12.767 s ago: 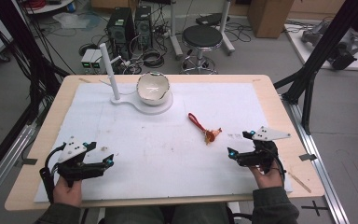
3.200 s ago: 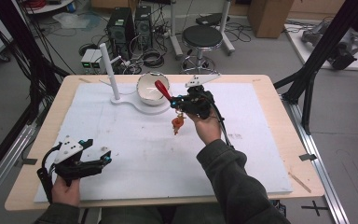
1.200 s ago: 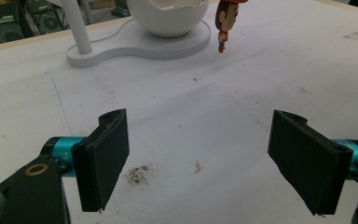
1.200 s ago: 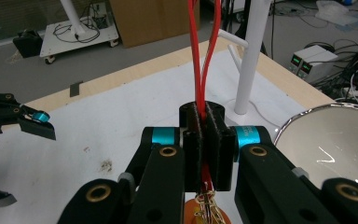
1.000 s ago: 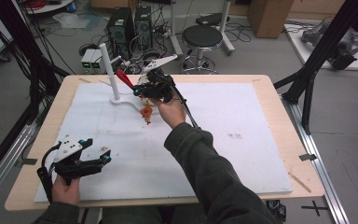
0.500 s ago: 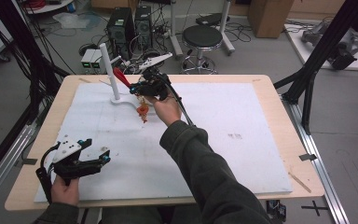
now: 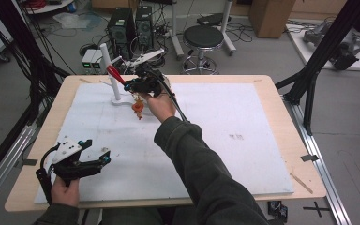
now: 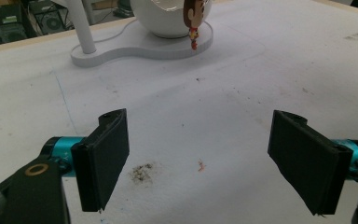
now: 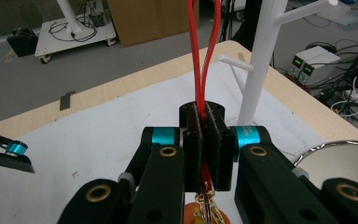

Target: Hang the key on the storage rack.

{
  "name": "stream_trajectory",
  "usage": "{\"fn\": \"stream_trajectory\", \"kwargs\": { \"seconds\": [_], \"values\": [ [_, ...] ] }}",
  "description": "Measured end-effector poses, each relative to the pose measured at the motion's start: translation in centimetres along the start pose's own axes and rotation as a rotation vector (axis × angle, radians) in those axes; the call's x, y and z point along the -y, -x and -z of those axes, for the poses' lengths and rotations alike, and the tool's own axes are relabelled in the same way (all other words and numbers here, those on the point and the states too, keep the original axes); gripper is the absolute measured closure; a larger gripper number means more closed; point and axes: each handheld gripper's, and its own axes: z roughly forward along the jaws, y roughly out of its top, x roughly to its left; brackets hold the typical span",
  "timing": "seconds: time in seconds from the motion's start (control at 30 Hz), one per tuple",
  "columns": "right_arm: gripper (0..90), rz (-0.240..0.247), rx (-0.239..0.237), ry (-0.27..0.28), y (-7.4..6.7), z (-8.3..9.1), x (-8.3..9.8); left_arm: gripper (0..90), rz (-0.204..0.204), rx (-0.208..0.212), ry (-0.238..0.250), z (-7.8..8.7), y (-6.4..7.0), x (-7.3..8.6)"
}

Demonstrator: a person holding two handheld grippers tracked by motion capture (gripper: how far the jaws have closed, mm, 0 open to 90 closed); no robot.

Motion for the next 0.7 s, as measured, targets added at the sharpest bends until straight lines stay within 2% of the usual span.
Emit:
{"fn": "stream_trajectory", "kwargs": {
  "seconds": [0.1, 0.37, 0.7],
  "values": [
    [86.0, -0.002, -0.001, -0.004, 0.0, -0.4, -0.2, 20.9, -0.009, -0.002, -0.003, 0.0, -0.1, 0.0],
    [86.0, 0.004, 0.003, -0.001, -0.2, -1.4, -1.1, 20.9, 0.000, -0.001, 0.000, 0.0, 0.0, 0.0],
    [86.0, -0.006, 0.047, -0.042, 0.0, -3.8, -1.1, 20.9, 0.001, 0.000, 0.000, 0.0, 0.0, 0.0]
  ]
}}
